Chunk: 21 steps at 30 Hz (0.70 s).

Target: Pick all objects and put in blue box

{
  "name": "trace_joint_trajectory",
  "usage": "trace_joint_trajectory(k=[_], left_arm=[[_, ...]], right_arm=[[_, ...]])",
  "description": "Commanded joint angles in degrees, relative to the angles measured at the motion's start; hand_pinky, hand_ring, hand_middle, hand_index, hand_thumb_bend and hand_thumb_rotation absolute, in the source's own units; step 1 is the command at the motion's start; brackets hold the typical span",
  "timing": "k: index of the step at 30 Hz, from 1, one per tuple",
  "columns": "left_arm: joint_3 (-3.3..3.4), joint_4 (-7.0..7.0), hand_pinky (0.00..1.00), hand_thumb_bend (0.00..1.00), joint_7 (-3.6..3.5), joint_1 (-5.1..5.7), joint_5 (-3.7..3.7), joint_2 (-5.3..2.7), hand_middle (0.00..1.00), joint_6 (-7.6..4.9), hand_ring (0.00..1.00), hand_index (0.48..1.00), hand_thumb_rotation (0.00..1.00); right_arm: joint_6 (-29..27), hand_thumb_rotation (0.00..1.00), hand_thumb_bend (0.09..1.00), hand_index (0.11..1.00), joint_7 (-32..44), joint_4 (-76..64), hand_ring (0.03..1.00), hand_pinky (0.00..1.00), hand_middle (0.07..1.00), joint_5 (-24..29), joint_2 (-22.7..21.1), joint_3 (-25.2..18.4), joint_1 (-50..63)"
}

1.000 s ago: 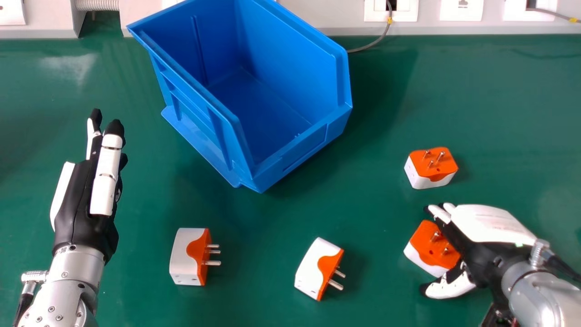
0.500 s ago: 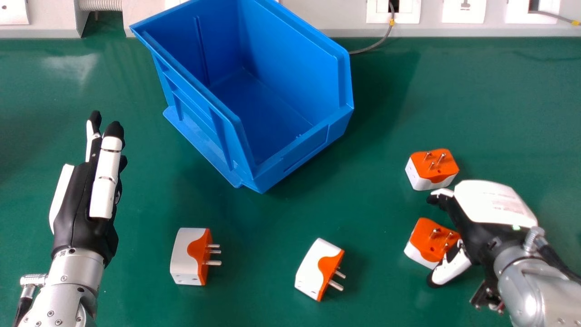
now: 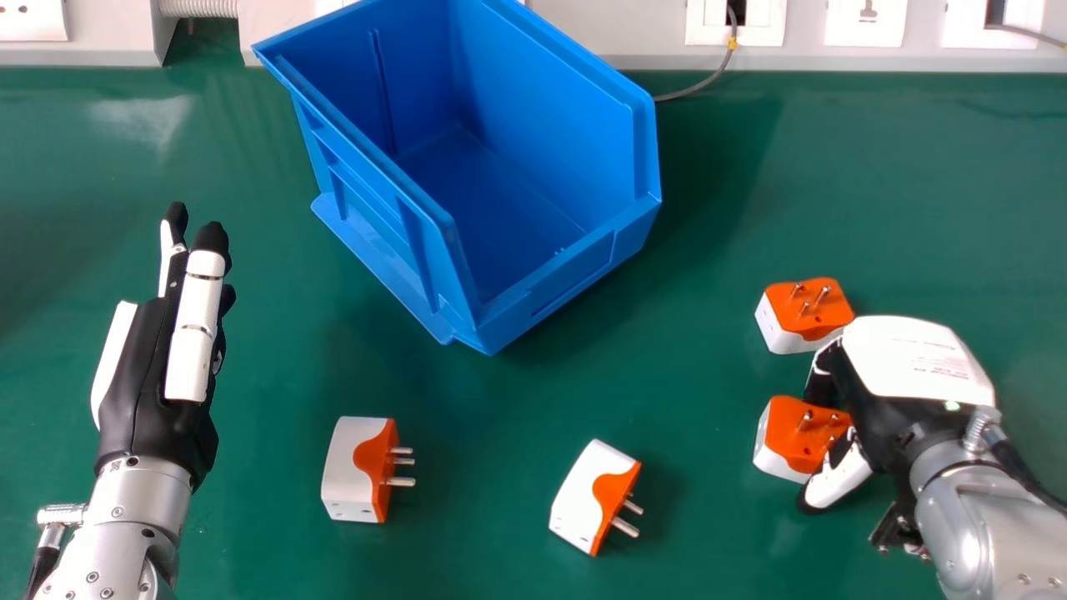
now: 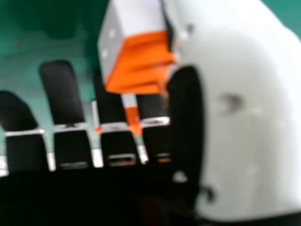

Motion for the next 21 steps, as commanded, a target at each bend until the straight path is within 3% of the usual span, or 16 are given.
trace_joint_trajectory(k=[1,7,14,18,21], left_arm=[[0.16,-1.65,1.0,0.56,-0.02,-0.15,-0.51,-0.06,1.0,-0.08,1.0,1.0,1.0],[0.12,-2.41,1.0,0.57,0.1,-0.27,-0.43,0.02,1.0,1.02,1.0,1.0,1.0],[0.28,-2.3,1.0,0.57,0.2,-0.64,-0.35,0.16,1.0,1.81,1.0,1.0,1.0],[0.25,-3.26,1.0,0.58,0.37,-0.38,-0.3,0.13,1.0,2.4,1.0,1.0,1.0],[0.4,-2.7,1.0,0.58,0.13,-0.78,-0.44,0.29,1.0,2.39,1.0,1.0,1.0]], right_arm=[[2.34,0.0,0.51,0.504,1.14,3.31,0.406,0.16,0.492,0.17,-0.22,0.1,2.87],[3.23,0.0,0.508,0.514,1.39,1.68,0.384,0.16,0.472,0.68,0.02,-0.17,3.6],[6.52,0.0,0.511,0.502,3.07,-5.33,0.391,0.15,0.485,1.11,0.66,-1.03,6.63],[8.55,0.0,0.511,0.498,4.25,-11.19,0.393,0.14,0.488,1.02,1.38,-1.6,9.45],[9.85,0.0,0.511,0.496,5.17,-16.31,0.392,0.13,0.493,1.35,2.25,-2.27,11.61]])
